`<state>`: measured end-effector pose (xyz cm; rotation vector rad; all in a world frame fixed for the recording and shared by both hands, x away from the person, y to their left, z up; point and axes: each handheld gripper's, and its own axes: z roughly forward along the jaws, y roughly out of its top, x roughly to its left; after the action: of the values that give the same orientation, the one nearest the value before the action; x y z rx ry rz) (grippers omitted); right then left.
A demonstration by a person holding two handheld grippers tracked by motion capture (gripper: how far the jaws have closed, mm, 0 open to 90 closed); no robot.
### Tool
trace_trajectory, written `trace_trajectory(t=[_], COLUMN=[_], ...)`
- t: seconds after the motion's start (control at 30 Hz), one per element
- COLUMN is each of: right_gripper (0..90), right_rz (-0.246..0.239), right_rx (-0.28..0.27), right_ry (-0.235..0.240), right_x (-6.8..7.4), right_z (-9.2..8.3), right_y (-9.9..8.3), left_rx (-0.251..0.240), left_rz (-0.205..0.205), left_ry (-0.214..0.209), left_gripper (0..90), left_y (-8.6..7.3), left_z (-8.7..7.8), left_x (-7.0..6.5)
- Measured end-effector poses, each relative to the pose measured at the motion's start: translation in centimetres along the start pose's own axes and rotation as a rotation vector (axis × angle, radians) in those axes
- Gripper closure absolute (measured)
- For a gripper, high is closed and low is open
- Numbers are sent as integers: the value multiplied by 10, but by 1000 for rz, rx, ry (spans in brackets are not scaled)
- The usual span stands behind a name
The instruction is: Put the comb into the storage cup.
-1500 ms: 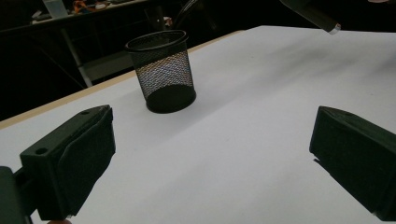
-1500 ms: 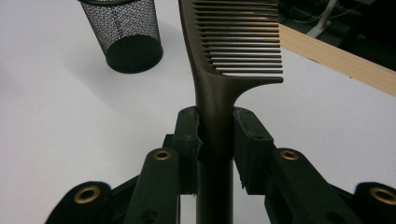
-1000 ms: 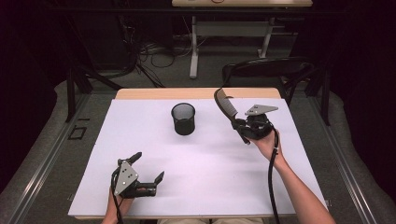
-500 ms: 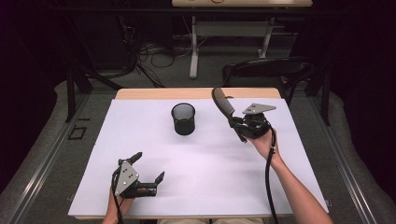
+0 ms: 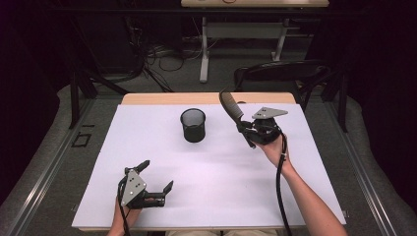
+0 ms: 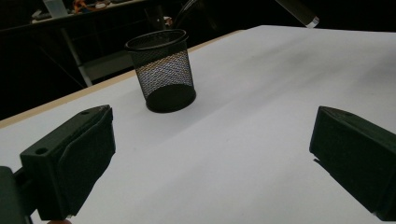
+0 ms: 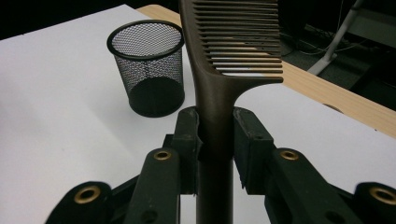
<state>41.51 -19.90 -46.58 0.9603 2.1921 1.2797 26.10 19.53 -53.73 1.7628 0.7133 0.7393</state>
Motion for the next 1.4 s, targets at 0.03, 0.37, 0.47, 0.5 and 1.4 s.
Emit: trace_trajectory(t=[0.03, 0.37, 0.47, 0.5, 1.4], right_gripper=[729, 729, 729, 729, 729], right_rz=[0, 4, 9, 9, 27], right_rx=[-2, -19, -24, -26, -61], right_ry=[-1, 9, 12, 10, 15], right_x=[0, 3, 3, 3, 5], right_z=[0, 6, 7, 7, 17], right_y=[0, 5, 6, 6, 14], left_rx=[0, 0, 0, -1, 0], left_rz=[0, -1, -1, -1, 1], left_ry=[0, 0, -1, -1, 1], left_gripper=[2, 2, 2, 2, 2], left_y=[0, 0, 0, 0, 0], left_z=[0, 0, 1, 0, 1], left_x=[0, 0, 0, 0, 0])
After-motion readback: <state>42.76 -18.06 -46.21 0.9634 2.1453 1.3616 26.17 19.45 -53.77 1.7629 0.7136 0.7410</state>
